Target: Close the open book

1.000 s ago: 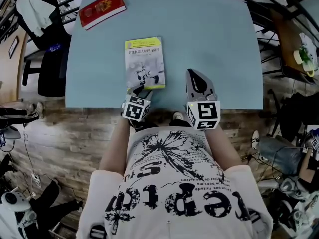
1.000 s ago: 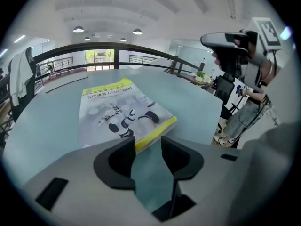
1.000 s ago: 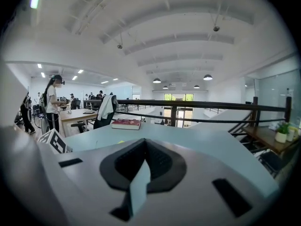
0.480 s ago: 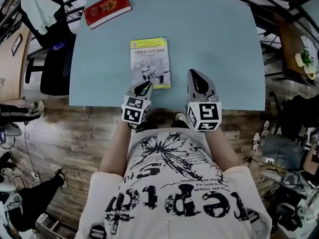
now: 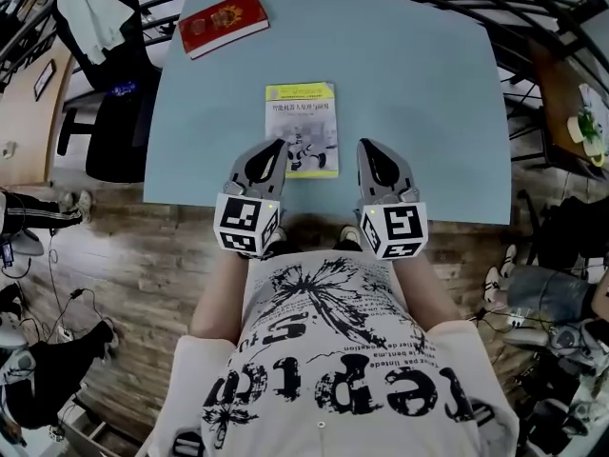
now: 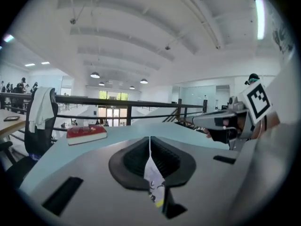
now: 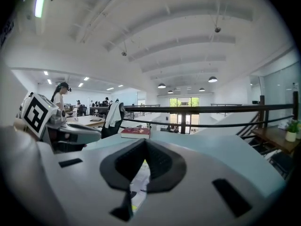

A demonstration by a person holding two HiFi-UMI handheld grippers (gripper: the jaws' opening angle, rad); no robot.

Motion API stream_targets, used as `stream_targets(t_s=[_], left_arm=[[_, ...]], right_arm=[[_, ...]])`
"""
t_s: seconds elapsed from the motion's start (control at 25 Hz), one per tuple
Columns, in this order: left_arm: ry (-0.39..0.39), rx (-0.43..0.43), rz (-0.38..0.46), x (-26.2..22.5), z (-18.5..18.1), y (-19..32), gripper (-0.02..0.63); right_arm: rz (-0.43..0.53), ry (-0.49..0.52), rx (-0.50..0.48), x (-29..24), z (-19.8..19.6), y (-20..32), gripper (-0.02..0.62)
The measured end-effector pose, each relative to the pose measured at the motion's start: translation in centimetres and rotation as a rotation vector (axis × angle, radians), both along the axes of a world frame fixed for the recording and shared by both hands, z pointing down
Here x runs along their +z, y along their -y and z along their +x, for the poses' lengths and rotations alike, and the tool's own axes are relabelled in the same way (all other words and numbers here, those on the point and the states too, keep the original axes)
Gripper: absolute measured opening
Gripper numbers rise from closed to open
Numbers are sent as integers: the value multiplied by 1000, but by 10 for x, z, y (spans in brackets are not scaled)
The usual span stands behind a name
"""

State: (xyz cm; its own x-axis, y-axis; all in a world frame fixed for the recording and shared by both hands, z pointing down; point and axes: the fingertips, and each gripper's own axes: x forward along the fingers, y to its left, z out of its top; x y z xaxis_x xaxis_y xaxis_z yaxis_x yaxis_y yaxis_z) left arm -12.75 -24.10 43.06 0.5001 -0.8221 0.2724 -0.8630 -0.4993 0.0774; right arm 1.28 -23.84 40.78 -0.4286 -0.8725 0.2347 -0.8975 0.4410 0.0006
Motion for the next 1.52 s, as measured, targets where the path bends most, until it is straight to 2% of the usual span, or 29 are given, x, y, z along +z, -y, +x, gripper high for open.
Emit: stream_targets(t_s=[0.24,0.44,0.68,0.92,1.52], left_arm=[[-17,-65,172,-63,-22,-2,25],[-26,-86,232,-86,-36,-6,21],[3,-78,247,-86,-35,-7,21],[1,-72,238,-88,-38,-8,21],[7,-118,214,-87,-42,-6,21]], right_arm=[[36,12,-23,-14,-11,-1,11],[81,21,-31,-30,-20,-2,9],[101,11,-67,-36,-32,-3,9],[133,-12,-105,-44,-44,-7,9],[110,-18,-91,-49,-39,-7,9]])
